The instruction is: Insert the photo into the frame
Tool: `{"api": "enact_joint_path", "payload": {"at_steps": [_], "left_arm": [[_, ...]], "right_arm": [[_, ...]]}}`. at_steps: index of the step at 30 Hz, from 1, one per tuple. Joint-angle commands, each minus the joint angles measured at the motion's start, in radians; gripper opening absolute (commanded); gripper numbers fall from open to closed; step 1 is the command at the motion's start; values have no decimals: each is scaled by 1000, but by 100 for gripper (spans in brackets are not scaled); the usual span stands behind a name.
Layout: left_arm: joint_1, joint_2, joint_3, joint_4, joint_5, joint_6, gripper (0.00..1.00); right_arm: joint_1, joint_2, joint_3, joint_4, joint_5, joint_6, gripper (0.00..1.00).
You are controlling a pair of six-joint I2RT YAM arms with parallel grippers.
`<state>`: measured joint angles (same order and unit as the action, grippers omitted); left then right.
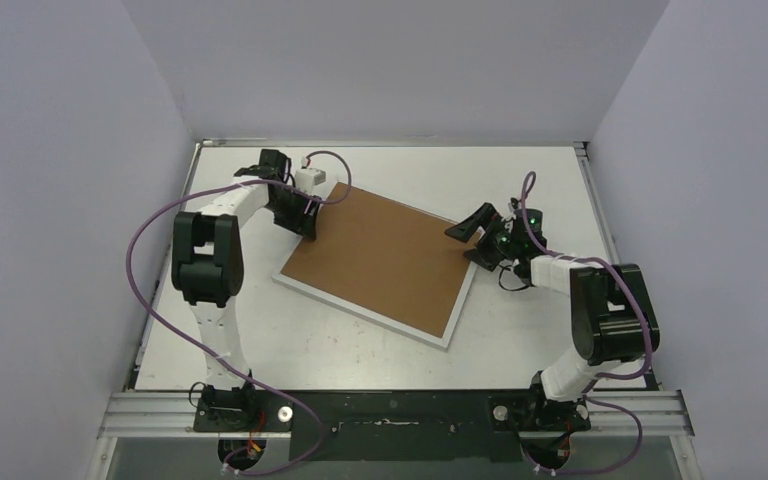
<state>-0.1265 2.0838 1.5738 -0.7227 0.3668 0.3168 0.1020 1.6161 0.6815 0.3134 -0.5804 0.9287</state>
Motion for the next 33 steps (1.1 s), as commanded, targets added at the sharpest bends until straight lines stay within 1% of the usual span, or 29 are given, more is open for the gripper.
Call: {"api": "enact_joint_path", "payload": {"at_steps": [1,6,9,11,14,19,22,26,28,32,33], "left_arm": [[-54,50,-5,-1,7,44,48],[-50,37,20,-26,16,44,48],[-42,24,34,-46,27,45,49],[-31,13,44,-65,39,44,49],[-18,-9,45,-83,47,50,50],[13,-48,54,-138,74,54,53],[49,-96,47,-212,105,77,56],[119,-222,-36,-279,112,160,58],[150,-295,-116,-292,88,211,59],[134,-416,-322,-237,-17,275,59],[93,-437,-369,-209,-50,273,59]], "right_arm": [[10,-1,41,-39,32,-39,95],[-27,-93,168,-137,43,-105,93],[-49,-91,235,-183,55,-146,93],[-70,-82,247,-187,45,-152,93],[-77,-80,259,-227,107,-210,93],[-88,36,339,-233,210,-313,93],[-91,141,389,-200,225,-330,93],[-91,255,455,-184,242,-343,94],[-91,287,473,-174,231,-335,94],[-91,316,457,-132,192,-296,94],[-91,319,447,-124,178,-284,94]]}}
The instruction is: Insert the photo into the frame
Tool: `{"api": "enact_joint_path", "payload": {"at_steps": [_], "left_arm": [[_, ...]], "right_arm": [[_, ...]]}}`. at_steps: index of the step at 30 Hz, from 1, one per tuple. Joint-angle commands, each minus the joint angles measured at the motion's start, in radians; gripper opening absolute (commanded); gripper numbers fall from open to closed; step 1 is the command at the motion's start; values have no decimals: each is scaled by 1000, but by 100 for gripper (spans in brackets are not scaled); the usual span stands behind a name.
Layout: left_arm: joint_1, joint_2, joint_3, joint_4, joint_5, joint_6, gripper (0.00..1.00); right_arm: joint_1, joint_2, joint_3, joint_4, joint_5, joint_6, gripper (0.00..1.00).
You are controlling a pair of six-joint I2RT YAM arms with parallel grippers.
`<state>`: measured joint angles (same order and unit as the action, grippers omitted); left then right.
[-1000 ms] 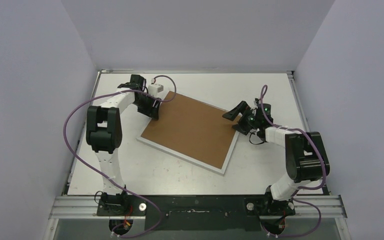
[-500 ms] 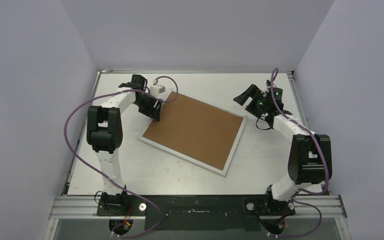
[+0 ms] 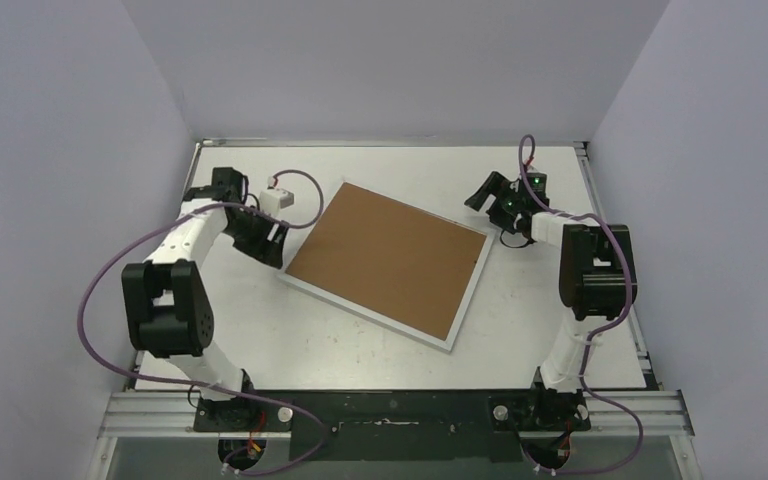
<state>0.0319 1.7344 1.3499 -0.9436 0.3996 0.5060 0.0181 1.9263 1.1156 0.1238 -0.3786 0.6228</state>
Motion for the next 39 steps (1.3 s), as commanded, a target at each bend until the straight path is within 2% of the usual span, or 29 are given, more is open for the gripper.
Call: {"api": "enact_joint_path", "payload": {"at_steps": [1,6,12,17,23,27,30,33,39], "left_arm": [[-88,-105,-189,54,-112,73,59],[-236,-150,-374,273,-325,19,61],[-276,-85,-365,424,-485,-75,61],[-263,4,-278,490,-519,-138,61],[-248,173,-69,490,-524,-172,61],[-221,274,118,423,-494,-204,61],[-176,298,200,378,-434,-227,60],[-105,268,231,333,-334,-250,60],[-38,213,235,210,-91,-298,60]], "right_arm": [[-7,9,3,72,-33,33,94],[-4,-34,-107,120,-84,102,95],[26,-137,-254,121,-97,112,96],[70,-251,-404,116,-104,134,96],[169,-389,-567,150,-100,226,96],[230,-461,-636,164,-104,297,96],[227,-525,-634,101,-91,276,95],[192,-559,-581,7,-74,210,95],[66,-521,-474,-32,-162,127,96]]}}
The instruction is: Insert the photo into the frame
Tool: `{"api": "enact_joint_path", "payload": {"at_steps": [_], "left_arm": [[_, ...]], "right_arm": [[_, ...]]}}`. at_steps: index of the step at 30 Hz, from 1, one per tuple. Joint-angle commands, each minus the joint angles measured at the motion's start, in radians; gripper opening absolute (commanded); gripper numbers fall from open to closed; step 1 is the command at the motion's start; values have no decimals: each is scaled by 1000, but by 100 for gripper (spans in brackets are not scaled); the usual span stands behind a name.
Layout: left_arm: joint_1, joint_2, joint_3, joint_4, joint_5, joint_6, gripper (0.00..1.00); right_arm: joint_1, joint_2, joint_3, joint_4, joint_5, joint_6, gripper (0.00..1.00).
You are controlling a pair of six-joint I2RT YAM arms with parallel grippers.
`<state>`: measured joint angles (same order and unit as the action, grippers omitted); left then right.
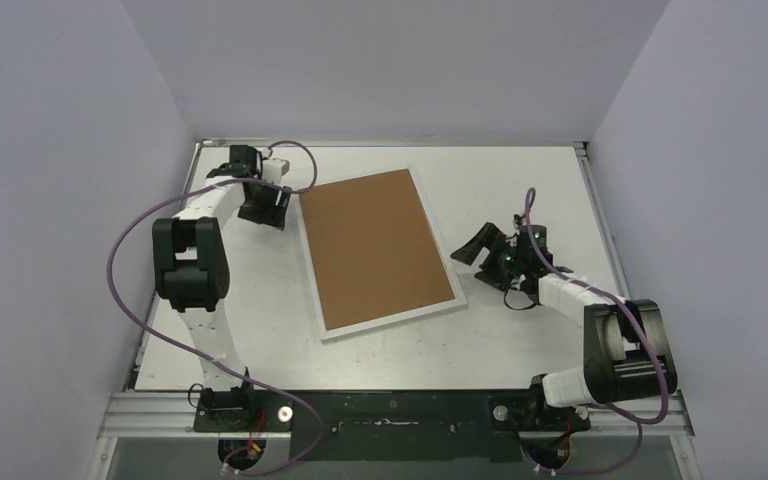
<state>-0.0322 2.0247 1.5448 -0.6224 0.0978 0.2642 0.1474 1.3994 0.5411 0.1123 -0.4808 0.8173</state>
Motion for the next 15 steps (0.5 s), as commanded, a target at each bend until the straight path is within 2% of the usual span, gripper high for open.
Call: {"api": "enact_joint_path", "payload": {"at_steps": [1,6,15], "left_arm": [[26,-81,34,-126,258,-71,60],[27,-90,-43,-112,377,-163,56],[22,-94,-132,-71,383,-222,61]], "right_arm": [[-65,15,123,-24,-70,-79,97],[-56,66,201,-5,-142,-95,98],[7,144,253,-15,-150,-112,98]]}}
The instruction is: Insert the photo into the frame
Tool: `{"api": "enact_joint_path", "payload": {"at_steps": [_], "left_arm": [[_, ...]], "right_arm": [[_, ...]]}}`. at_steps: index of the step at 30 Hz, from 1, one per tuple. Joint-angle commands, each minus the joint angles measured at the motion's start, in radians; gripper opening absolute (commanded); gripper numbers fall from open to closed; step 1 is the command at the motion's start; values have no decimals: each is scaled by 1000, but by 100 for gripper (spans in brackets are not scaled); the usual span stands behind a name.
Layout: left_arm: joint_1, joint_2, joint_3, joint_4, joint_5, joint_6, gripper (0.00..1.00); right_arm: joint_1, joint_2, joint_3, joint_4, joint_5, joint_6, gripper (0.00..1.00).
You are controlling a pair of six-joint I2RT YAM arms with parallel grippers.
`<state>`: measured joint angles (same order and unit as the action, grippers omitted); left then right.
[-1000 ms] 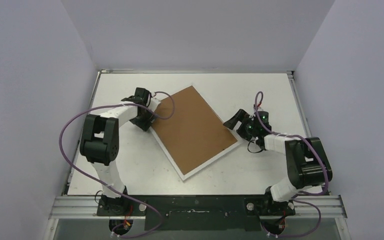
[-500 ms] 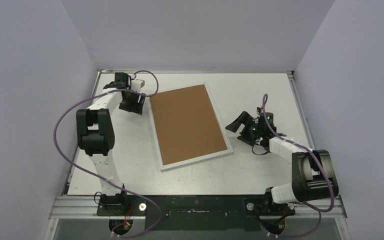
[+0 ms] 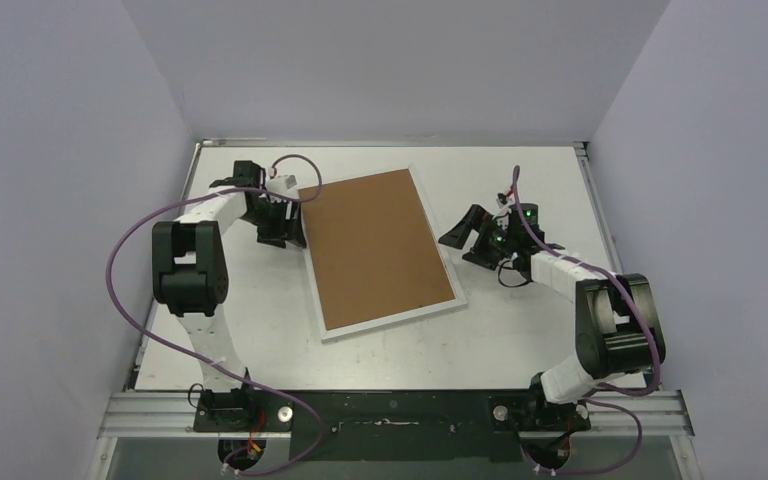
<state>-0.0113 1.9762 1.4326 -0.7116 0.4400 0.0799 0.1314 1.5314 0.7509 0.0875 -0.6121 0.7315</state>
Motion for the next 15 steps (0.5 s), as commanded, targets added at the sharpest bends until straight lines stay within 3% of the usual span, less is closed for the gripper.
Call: {"api": "enact_joint_path", "payload": {"at_steps": [1,15], "left_arm": [[2,-42,-24,18,40,-42,61],[-17,-14,-66,43,59,-55,61]], "right_arm": [[23,16,42,5,-21,-28,98],[25,84,58,10,-66,-26,97]]}}
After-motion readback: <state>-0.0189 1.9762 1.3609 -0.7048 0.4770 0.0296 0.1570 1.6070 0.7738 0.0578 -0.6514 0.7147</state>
